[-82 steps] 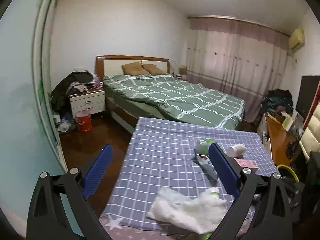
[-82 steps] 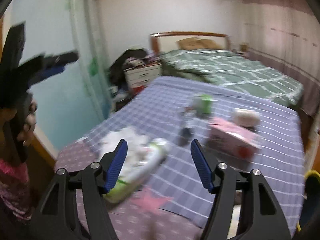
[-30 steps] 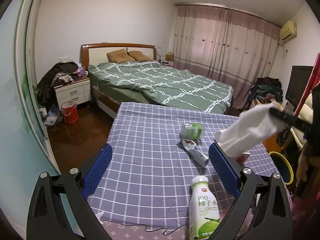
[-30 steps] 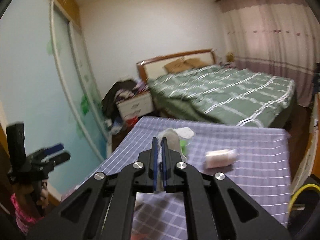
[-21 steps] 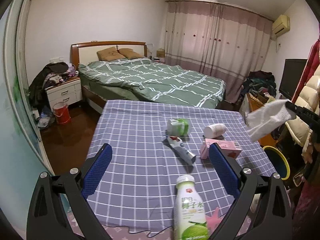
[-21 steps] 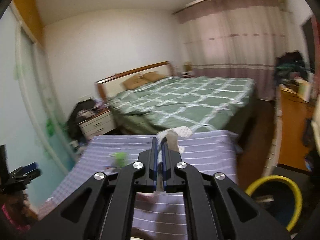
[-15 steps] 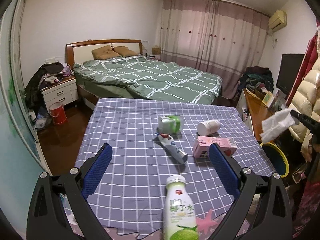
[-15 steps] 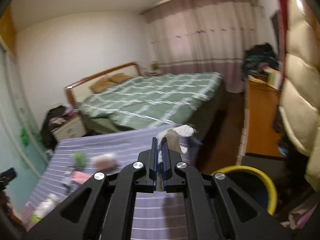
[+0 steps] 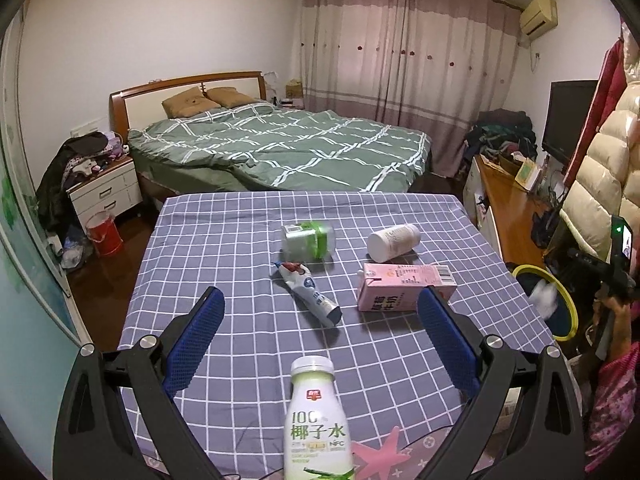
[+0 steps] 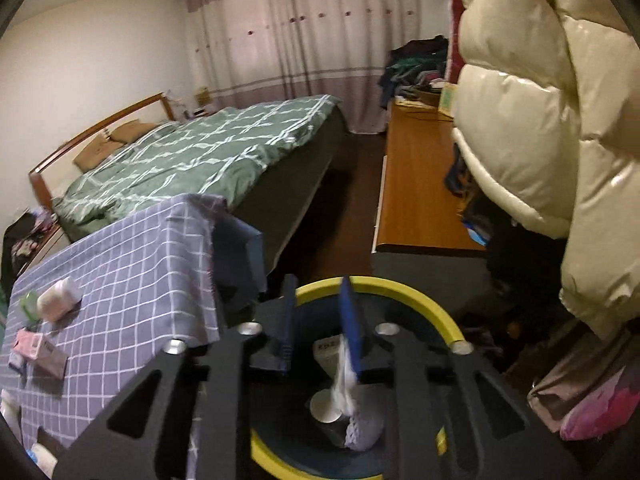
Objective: Collect trash
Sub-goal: 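Carry the tissue over the yellow bin and open the right gripper, then grasp the green-and-white coconut water bottle with the left gripper, then carry the coconut water bottle to the yellow bin and release it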
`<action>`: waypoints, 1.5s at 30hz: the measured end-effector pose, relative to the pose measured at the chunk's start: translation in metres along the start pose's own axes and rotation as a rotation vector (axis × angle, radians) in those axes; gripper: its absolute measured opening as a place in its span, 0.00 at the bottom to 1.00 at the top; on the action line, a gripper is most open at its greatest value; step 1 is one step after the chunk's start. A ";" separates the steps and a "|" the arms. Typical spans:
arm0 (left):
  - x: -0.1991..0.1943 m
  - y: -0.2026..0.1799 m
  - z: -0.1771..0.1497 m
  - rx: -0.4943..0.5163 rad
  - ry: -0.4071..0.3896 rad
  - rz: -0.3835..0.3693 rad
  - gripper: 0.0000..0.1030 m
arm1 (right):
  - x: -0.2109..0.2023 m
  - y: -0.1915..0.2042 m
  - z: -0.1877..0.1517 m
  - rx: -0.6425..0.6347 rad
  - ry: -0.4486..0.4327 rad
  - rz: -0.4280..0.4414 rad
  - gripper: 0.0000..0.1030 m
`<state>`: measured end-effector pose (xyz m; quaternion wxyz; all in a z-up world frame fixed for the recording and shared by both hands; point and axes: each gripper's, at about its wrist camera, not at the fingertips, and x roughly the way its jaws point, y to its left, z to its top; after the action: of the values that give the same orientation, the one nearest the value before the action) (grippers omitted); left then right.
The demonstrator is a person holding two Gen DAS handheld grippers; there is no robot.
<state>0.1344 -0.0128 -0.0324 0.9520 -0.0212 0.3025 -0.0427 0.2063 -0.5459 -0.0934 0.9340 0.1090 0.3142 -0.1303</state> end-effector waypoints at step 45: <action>0.029 0.009 -0.141 -0.008 0.317 0.081 0.55 | -0.036 0.122 -0.017 -0.032 -0.204 0.119 0.54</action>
<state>0.0772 -0.0089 -0.1643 0.8932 -0.0058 0.4495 -0.0057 0.2078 -0.4198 -0.0695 0.9688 0.0986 0.2126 -0.0802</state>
